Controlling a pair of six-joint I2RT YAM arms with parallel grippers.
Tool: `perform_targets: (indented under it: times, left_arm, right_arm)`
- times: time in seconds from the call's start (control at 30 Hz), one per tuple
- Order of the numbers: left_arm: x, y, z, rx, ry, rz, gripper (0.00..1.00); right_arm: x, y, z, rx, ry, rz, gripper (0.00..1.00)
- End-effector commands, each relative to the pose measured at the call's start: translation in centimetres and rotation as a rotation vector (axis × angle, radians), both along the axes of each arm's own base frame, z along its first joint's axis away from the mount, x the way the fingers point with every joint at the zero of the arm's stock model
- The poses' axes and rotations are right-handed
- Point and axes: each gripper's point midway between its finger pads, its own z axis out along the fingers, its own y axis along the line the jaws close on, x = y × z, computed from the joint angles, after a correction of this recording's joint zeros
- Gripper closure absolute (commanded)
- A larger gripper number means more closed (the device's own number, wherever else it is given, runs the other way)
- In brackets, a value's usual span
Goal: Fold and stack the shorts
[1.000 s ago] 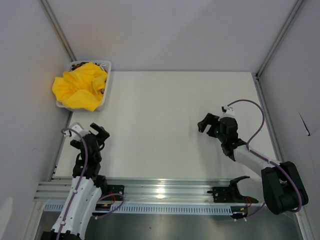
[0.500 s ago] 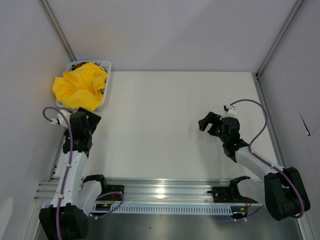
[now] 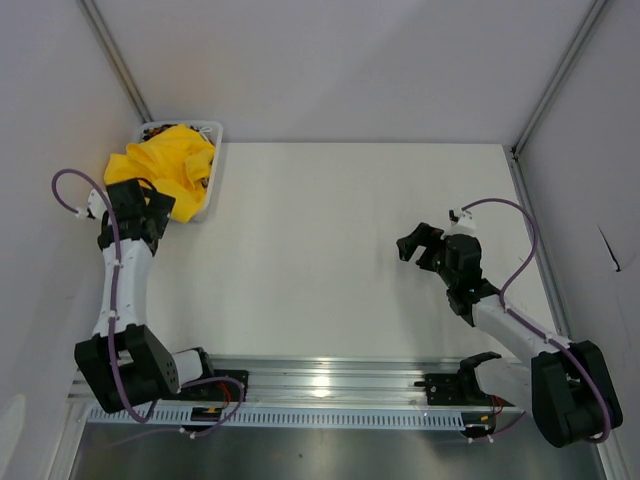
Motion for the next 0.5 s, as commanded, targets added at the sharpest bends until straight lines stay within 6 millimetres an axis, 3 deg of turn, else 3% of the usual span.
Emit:
perform_targets:
  times: [0.0, 0.17, 0.47]
  left_arm:
    - [2.0, -0.1, 2.9, -0.035, -0.059, -0.034, 0.01]
    - [3.7, -0.4, 2.9, -0.076, -0.068, -0.050, 0.01]
    - [4.8, 0.2, -0.6, -0.114, 0.006, -0.016, 0.01]
  right_arm:
    - [0.2, 0.2, 1.4, 0.019, -0.046, 0.009, 0.01]
    - [-0.1, 0.8, 1.8, 0.030, -0.054, 0.040, 0.00]
    - [-0.3, 1.0, 2.2, 0.033, -0.064, 0.059, 0.00]
